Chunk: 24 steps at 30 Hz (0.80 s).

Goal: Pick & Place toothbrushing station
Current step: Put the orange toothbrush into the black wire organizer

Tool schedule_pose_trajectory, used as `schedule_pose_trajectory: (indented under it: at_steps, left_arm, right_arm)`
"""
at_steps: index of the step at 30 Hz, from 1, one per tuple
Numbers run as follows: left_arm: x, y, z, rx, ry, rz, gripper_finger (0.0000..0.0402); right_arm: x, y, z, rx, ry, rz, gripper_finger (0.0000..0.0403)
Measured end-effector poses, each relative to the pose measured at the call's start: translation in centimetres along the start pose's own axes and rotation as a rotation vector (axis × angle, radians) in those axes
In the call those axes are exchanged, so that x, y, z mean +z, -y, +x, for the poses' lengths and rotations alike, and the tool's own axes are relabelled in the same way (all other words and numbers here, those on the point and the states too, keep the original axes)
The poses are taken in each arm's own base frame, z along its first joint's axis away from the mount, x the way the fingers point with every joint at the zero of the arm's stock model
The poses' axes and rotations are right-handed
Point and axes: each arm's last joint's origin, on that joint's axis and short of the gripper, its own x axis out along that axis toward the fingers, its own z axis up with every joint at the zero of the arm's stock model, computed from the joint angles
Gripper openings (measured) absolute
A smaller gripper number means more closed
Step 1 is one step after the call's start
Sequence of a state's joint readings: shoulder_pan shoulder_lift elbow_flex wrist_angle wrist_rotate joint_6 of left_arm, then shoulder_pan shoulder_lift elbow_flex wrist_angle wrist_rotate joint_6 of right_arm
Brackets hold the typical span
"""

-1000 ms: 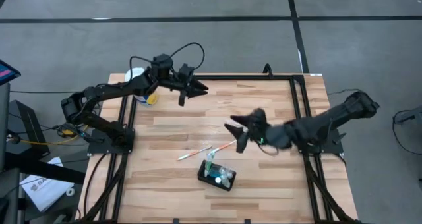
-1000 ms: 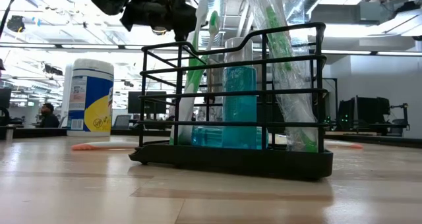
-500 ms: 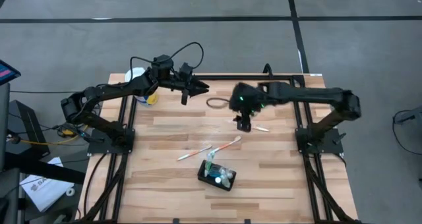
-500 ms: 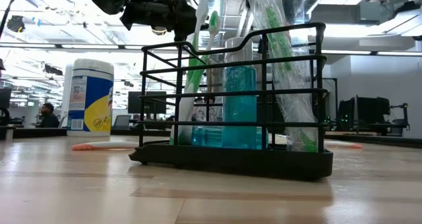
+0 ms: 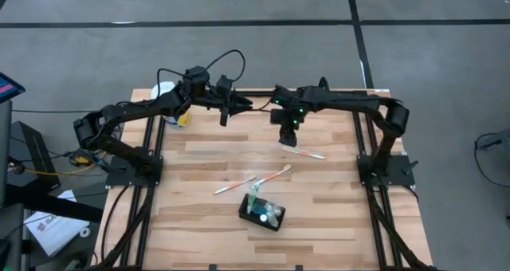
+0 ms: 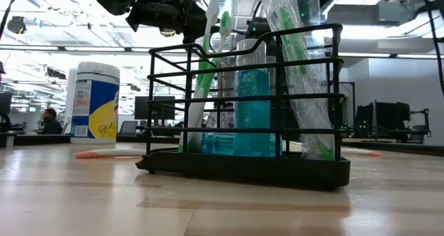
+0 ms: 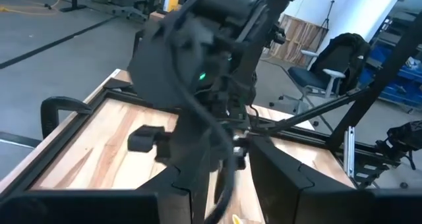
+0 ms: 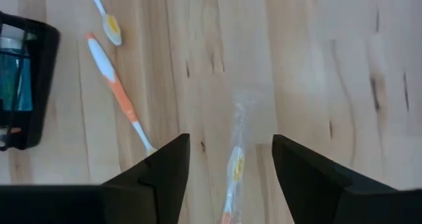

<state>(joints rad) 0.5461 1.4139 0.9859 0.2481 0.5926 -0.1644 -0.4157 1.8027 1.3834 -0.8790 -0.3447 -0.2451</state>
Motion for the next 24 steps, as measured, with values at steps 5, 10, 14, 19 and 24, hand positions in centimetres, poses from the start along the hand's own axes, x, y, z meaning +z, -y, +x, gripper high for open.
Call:
schedule_pose_trajectory:
  at_steps: [5, 10, 14, 19, 24]
  left_arm:
    - [0.0, 0.0, 0.0, -0.001, 0.001, 0.004, 0.0101]
    - [0.0, 0.0, 0.0, -0.001, 0.002, 0.036, 0.0101]
    - [0.0, 0.0, 0.0, -0.002, 0.002, 0.055, 0.0101]
    - [0.1, -0.1, -0.1, 0.003, 0.004, 0.056, 0.0101]
    - [0.1, -0.3, -0.2, 0.009, 0.006, 0.055, 0.0101]
  right_arm:
    - [-0.2, 1.1, 1.7, 0.054, -0.035, 0.043, 0.0205]
    - [0.0, 1.3, 2.1, 0.054, -0.024, 0.064, 0.0204]
    - [0.4, 1.4, 2.1, 0.046, 0.011, 0.070, 0.0203]
    - [0.0, 1.6, 3.0, 0.047, 0.034, 0.120, 0.0202]
    - [-1.4, 1.5, 4.3, 0.054, -0.009, 0.162, 0.0195]
